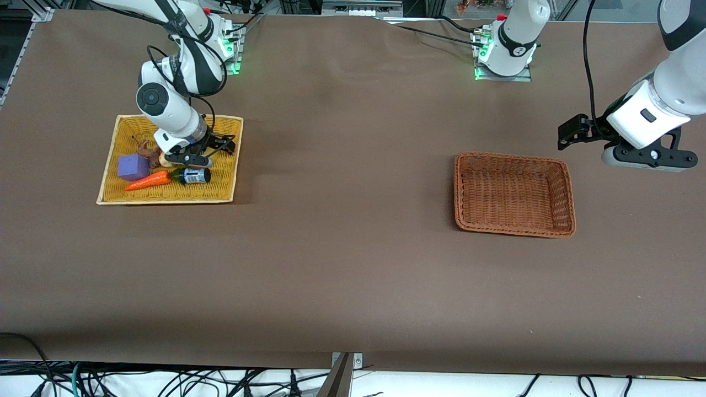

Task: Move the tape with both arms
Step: 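Close the right gripper on the tape roll's rim, then lift the tape roll and carry it toward the table middle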

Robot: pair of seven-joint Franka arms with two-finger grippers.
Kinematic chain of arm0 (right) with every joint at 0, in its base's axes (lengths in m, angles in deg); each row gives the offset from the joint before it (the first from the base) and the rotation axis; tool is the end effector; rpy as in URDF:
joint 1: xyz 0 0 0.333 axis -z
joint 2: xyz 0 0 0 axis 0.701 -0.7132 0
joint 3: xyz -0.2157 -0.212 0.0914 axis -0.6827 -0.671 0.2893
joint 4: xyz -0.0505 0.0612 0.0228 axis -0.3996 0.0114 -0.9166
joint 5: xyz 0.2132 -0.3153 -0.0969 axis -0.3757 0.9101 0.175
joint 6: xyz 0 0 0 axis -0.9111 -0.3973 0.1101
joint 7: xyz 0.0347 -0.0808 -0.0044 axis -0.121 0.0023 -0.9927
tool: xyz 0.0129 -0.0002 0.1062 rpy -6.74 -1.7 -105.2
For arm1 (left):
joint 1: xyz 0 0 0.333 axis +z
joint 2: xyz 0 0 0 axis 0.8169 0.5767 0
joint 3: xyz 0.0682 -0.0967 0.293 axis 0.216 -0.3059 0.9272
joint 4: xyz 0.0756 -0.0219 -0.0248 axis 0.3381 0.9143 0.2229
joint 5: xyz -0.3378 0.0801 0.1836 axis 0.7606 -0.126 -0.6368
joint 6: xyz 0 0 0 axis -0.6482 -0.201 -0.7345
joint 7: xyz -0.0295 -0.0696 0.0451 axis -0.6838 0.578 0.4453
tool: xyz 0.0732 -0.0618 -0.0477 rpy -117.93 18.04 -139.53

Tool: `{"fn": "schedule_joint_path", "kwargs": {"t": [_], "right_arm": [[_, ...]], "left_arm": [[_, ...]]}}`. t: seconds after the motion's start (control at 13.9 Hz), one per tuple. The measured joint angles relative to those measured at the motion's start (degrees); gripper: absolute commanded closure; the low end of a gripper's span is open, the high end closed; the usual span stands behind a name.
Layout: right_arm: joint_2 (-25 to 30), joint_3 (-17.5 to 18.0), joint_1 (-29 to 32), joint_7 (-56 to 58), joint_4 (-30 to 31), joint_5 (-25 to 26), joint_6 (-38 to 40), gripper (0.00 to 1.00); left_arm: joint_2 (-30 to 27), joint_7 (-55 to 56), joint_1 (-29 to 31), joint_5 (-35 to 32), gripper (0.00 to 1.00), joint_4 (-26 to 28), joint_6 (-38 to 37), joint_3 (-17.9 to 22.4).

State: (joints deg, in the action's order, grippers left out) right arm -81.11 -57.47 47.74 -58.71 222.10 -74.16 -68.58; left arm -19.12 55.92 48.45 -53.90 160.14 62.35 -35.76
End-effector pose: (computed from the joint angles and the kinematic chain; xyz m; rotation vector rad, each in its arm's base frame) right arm 0.4126 0.0964 0.1968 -3.1313 0.1841 0.1728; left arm 0.5645 -0.0582 0.5739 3.1139 -0.1268 -0.1300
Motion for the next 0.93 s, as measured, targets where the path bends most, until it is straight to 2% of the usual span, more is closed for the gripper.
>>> {"fn": "schedule_joint_path", "kwargs": {"t": [0.72,0.79,0.93], "right_arm": [[0.7,0.0,0.1,0.6,-1.1,0.1,1.2,1.00],[1.9,-0.1,0.1,0.7,-2.9,0.1,4.0,1.00],[5.4,0.1,0.2,0.7,-9.3,0.1,14.7,1.00]], "left_arm": [[0.0,0.0,0.0,0.0,0.00,0.0,0.0,0.0],[0.0,0.0,0.0,0.0,0.00,0.0,0.0,0.0],[0.0,0.0,0.0,0.0,0.00,0.0,-0.1,0.0]]}}
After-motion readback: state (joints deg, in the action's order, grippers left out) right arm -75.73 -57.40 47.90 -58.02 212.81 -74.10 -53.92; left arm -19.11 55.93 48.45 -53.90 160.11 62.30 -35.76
